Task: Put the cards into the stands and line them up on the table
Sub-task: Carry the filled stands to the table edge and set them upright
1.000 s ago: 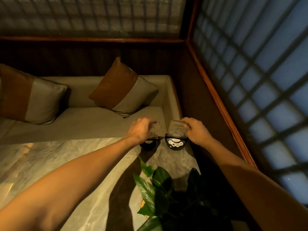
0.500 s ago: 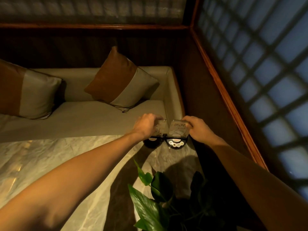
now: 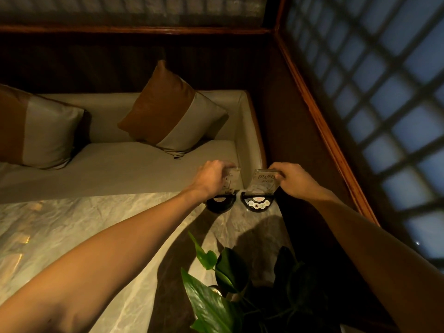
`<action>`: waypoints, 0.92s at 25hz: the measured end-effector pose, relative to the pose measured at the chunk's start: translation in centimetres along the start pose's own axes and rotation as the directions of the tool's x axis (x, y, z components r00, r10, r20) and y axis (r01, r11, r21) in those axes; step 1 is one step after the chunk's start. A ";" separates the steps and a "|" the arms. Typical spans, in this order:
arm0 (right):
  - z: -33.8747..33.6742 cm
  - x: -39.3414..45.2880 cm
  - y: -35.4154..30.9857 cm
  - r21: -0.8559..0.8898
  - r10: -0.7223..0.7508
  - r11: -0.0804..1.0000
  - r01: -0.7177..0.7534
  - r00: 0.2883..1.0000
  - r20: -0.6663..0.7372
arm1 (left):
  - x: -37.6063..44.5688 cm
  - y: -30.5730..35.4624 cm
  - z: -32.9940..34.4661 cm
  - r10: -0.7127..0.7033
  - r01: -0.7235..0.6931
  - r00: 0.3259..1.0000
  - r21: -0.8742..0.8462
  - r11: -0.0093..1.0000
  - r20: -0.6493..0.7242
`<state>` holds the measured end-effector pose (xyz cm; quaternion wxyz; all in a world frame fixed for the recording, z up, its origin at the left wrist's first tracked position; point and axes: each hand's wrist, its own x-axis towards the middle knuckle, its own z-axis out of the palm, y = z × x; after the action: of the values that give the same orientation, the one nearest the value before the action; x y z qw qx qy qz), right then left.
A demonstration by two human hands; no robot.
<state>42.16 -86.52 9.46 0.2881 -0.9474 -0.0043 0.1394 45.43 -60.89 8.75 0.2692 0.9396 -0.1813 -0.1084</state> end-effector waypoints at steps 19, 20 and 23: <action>0.3 0.1 0.3 -0.061 -0.028 0.998 0.026 0.999 -0.032 | -0.1 0.7 0.0 0.007 -0.006 1.000 -0.081 0.997 0.012; 0.4 0.1 0.3 -0.060 -0.024 0.998 0.022 0.999 -0.028 | -0.1 0.6 -0.1 0.005 -0.004 1.000 -0.081 0.997 0.017; 0.4 0.1 0.4 -0.062 -0.026 0.998 0.025 0.999 -0.023 | -0.2 0.2 0.0 0.013 -0.008 0.999 -0.092 0.996 0.046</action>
<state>42.11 -86.64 8.86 0.2607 -0.9572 -0.0171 0.1242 45.14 -60.99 8.87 0.3082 0.9225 -0.1873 -0.1373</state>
